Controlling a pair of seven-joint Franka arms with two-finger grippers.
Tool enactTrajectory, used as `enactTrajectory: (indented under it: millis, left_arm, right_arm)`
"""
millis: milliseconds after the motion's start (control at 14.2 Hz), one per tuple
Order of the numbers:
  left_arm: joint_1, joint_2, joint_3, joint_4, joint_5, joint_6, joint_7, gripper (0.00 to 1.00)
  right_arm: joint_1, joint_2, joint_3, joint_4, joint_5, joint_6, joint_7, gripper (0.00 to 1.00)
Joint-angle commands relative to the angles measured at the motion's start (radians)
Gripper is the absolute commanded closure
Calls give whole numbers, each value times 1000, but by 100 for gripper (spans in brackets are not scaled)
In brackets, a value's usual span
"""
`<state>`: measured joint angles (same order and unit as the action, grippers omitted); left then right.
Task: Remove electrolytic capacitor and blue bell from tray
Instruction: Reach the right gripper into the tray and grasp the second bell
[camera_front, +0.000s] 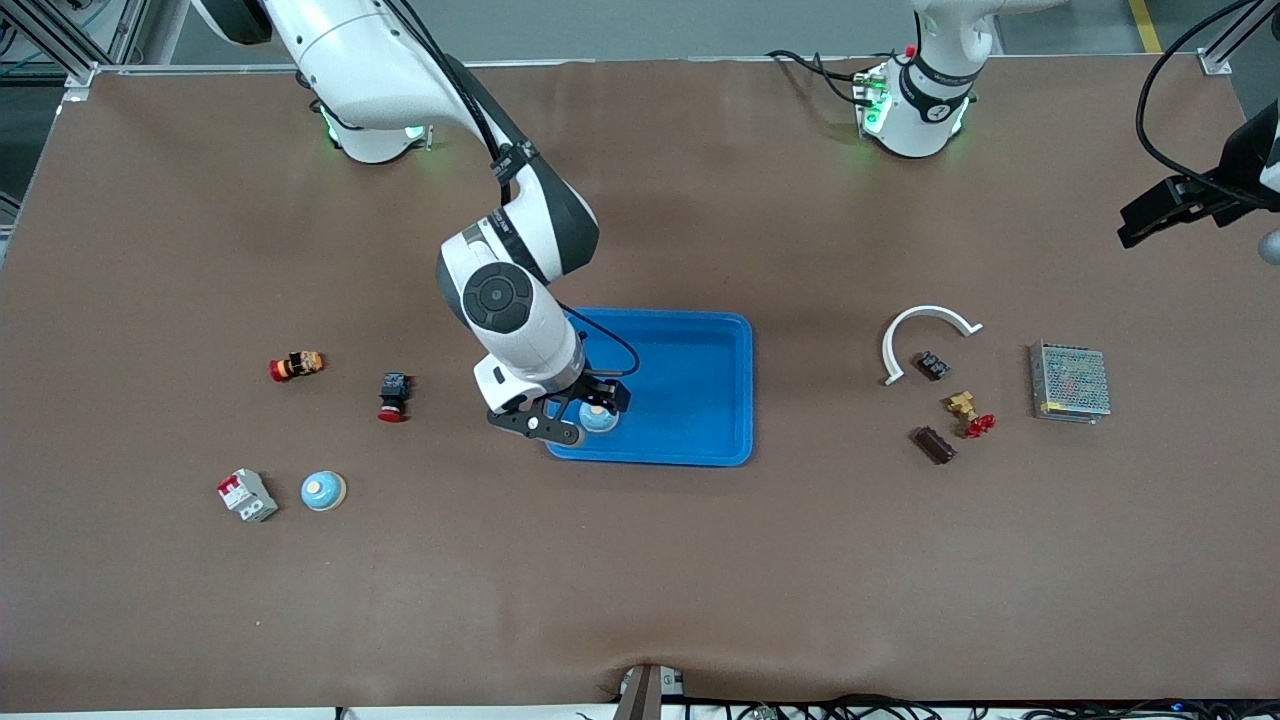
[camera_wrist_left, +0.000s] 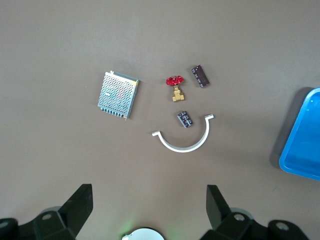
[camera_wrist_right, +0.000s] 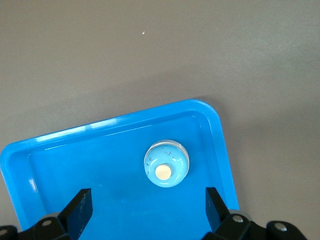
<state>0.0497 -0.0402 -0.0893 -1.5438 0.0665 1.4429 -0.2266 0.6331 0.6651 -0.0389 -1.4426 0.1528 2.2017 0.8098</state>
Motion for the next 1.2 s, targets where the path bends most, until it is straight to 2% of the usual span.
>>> enactTrajectory:
  millis: [0,775,1127]
  left_arm:
    - [-8,-17,23,-21,-19,4,50,0]
    - [19,5,26,-5,-27,91,79,0]
    - [41,8,16,8,-67,-2,79,0]
  right_arm:
    - [19,4,-15,-21,-38,22,17,0]
    - [45,90,-15,-22,-44,124,26,0]
    - [45,120,-15,-22,-56,150,26,0]
